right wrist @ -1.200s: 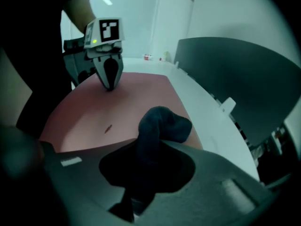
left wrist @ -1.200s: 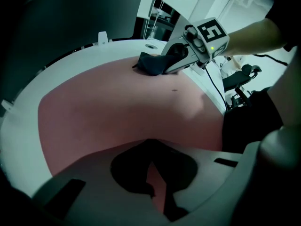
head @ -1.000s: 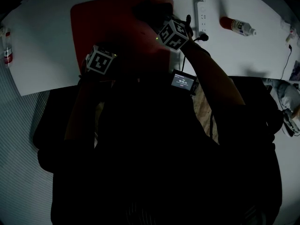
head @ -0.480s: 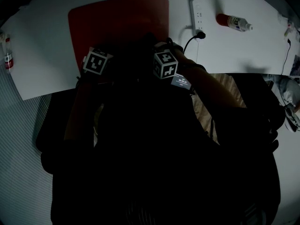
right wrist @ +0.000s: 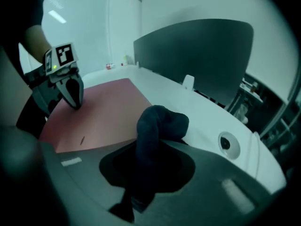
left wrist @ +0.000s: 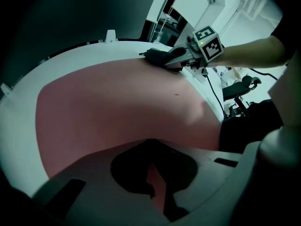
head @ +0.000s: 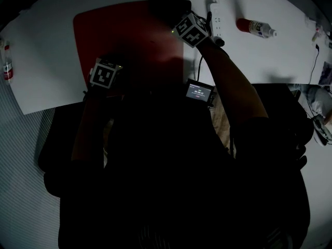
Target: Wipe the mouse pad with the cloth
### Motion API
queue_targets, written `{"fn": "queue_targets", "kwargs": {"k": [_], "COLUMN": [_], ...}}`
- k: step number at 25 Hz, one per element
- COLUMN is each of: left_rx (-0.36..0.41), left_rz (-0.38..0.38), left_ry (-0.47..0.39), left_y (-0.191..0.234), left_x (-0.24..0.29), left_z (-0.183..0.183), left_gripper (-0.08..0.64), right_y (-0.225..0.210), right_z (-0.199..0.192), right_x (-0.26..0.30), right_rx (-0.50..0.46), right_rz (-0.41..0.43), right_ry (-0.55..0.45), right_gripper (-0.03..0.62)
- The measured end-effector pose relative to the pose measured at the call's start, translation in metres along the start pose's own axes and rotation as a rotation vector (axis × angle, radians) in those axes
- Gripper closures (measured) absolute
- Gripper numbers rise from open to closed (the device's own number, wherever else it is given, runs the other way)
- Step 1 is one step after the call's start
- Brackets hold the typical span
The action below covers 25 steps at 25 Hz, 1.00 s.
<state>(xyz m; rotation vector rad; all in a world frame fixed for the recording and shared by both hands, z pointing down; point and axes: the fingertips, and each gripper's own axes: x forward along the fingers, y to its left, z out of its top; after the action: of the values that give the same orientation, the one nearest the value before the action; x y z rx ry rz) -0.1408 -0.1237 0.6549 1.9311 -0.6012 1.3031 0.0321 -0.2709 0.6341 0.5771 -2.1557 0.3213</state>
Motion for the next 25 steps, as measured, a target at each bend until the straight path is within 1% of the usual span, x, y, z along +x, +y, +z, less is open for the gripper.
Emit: {"fn": "queue_targets", "kwargs": {"k": [2, 3, 5, 7, 10, 14, 18, 21, 23, 25], "left_rx": [0.0, 0.001, 0.004, 0.005, 0.002, 0.018, 0.03, 0.052, 0.074, 0.069], "left_rz": [-0.002, -0.003, -0.004, -0.004, -0.004, -0.003, -0.004, 0.002, 0.008, 0.011], "left_ry": [-0.003, -0.002, -0.002, -0.003, -0.006, 0.004, 0.015, 0.017, 0.02, 0.004], "left_y": [0.001, 0.001, 0.002, 0.002, 0.0, 0.002, 0.001, 0.001, 0.0, -0.002], "left_x": [0.0, 0.0, 0.0, -0.001, 0.0, 0.001, 0.001, 0.0, 0.001, 0.0], "left_z": [0.0, 0.001, 0.001, 0.001, 0.001, -0.001, -0.002, -0.001, 0.001, 0.001], "left_gripper": [0.552, 0.552, 0.552, 0.552, 0.552, 0.552, 0.552, 0.552, 0.552, 0.552], "right_y": [-0.001, -0.001, 0.003, 0.013, 0.043, 0.105, 0.164, 0.202, 0.217, 0.226], "right_z": [-0.004, -0.005, -0.005, -0.005, -0.01, -0.014, -0.015, -0.017, -0.027, -0.032], "right_x": [0.001, 0.002, 0.002, 0.002, -0.001, -0.003, -0.005, -0.004, -0.004, -0.008], "right_rx": [0.057, 0.067, 0.049, 0.024, 0.011, 0.0, 0.048, 0.047, 0.099, 0.214], "right_rz": [-0.027, -0.033, -0.027, 0.003, 0.08, 0.174, 0.321, 0.417, 0.478, 0.57], "right_ry": [-0.019, -0.023, -0.017, -0.004, 0.008, 0.011, 0.046, 0.074, 0.15, 0.231], "right_gripper": [0.526, 0.526, 0.528, 0.528, 0.528, 0.528, 0.528, 0.528, 0.528, 0.528]}}
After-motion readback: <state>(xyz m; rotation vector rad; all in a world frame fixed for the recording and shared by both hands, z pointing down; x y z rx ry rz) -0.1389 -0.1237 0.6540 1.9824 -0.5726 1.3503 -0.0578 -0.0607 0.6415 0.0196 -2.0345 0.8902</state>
